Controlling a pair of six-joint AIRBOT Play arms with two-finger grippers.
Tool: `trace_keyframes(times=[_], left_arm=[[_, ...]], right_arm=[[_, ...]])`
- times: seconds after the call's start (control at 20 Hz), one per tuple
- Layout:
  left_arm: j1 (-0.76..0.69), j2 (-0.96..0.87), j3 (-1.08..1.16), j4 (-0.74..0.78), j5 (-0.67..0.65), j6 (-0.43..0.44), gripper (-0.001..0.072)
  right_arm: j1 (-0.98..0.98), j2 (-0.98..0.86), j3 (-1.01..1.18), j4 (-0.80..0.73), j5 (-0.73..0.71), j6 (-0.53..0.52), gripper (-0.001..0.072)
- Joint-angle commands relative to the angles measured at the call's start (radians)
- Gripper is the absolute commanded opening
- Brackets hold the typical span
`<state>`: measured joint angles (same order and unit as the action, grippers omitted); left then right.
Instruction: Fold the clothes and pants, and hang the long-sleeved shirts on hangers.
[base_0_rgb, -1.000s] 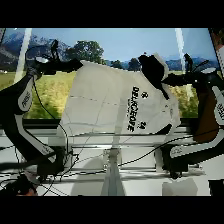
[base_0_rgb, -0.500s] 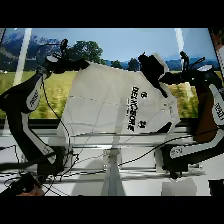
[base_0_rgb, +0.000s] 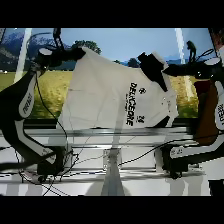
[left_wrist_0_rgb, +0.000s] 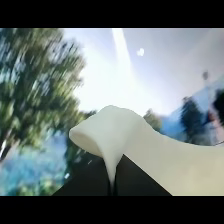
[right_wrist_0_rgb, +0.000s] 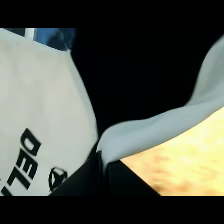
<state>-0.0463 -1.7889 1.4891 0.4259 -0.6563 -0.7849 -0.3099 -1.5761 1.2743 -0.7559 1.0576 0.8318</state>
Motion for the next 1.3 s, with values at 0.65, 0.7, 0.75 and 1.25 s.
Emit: trace_keyframes(times=[0.65, 0.7, 0.75, 1.25], left_arm=[[0.0, 1.029, 0.001, -0.007, 0.402, 0.146, 0.0016], [0.0, 1.067, 0.001, -0.007, 0.402, 0.146, 0.0017], [0.0, 1.103, 0.001, 0.002, 0.402, 0.146, 0.0016], [0.0, 1.12, -0.052, 0.128, 0.395, 0.146, 0.0016]], right_arm=[[0.019, 0.704, 0.425, 0.01, -0.159, 0.0, 0.0018], [0.019, 0.742, 0.425, 0.003, -0.15, 0.0, 0.0018], [0.019, 0.777, 0.425, -0.005, -0.153, 0.0, 0.0018], [0.019, 0.75, 0.425, -0.038, -0.177, 0.016, 0.0018]])
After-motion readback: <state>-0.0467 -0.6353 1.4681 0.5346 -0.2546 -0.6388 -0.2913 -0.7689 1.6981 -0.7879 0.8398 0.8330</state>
